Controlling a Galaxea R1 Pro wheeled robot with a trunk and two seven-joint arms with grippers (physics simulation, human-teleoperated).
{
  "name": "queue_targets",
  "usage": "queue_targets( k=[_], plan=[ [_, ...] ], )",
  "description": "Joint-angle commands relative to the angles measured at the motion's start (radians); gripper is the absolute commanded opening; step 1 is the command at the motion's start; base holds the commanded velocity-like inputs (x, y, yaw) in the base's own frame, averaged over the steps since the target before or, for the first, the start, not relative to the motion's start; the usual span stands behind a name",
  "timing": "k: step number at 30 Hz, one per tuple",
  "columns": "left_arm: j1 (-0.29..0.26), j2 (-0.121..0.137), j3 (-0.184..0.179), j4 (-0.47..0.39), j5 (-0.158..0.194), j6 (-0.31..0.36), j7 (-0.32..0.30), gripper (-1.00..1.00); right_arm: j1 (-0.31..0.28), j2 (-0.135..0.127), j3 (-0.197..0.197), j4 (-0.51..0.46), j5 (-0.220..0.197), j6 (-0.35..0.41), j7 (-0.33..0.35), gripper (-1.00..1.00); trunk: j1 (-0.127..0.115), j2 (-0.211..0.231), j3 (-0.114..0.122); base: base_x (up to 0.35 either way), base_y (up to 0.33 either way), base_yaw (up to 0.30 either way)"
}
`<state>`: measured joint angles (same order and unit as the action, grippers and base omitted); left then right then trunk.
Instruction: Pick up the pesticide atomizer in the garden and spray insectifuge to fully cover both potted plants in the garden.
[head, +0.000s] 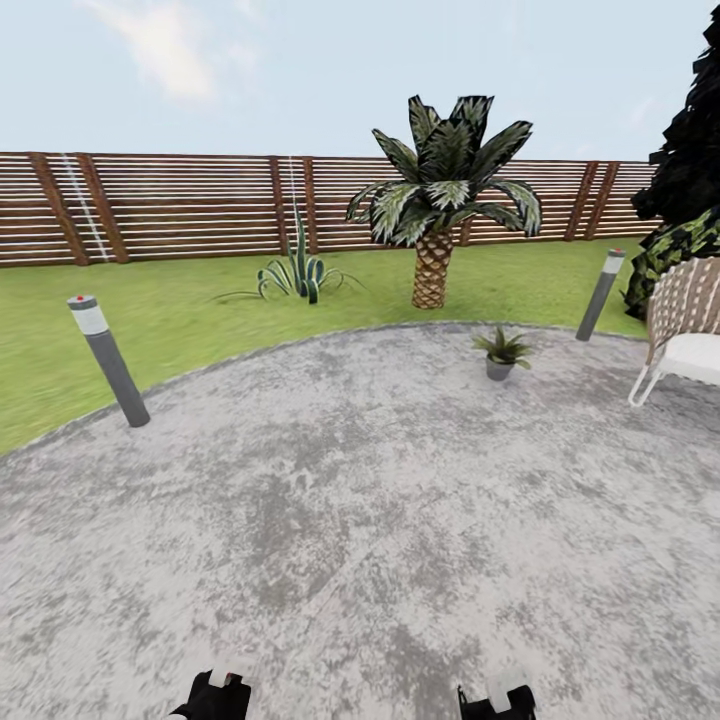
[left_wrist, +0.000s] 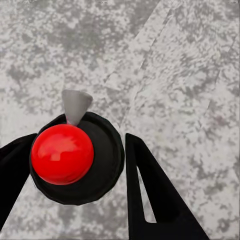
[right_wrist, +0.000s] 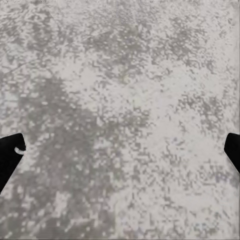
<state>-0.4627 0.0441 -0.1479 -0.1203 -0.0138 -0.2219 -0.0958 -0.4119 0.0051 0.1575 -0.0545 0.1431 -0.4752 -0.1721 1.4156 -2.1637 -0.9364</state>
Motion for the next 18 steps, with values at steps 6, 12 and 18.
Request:
queue_targets(
  k=[6, 12, 18],
  plan=[
    [-0.001, 0.000, -0.004, 0.001, -0.001, -0.004, -0.001, -1.00, -0.001, -0.001, 0.004, 0.001, 0.012, 0.000, -0.010, 1.00, 0.000, 0.000, -0.001, 0.337, 0.000, 0.000],
    [-0.001, 0.000, -0.004, 0.001, -0.001, -0.004, -0.001, -1.00, -0.001, -0.001, 0.004, 0.001, 0.012, 0.000, -0.010, 1.00, 0.000, 0.000, -0.001, 0.337, 0.000, 0.000],
    [-0.001, 0.000, -0.004, 0.001, -0.002, -0.004, -0.001, -1.00, -0.001, -0.001, 0.005, 0.001, 0.012, 0.000, -0.010, 1.00, 0.000, 0.000, -0.001, 0.337, 0.000, 0.000]
  ],
)
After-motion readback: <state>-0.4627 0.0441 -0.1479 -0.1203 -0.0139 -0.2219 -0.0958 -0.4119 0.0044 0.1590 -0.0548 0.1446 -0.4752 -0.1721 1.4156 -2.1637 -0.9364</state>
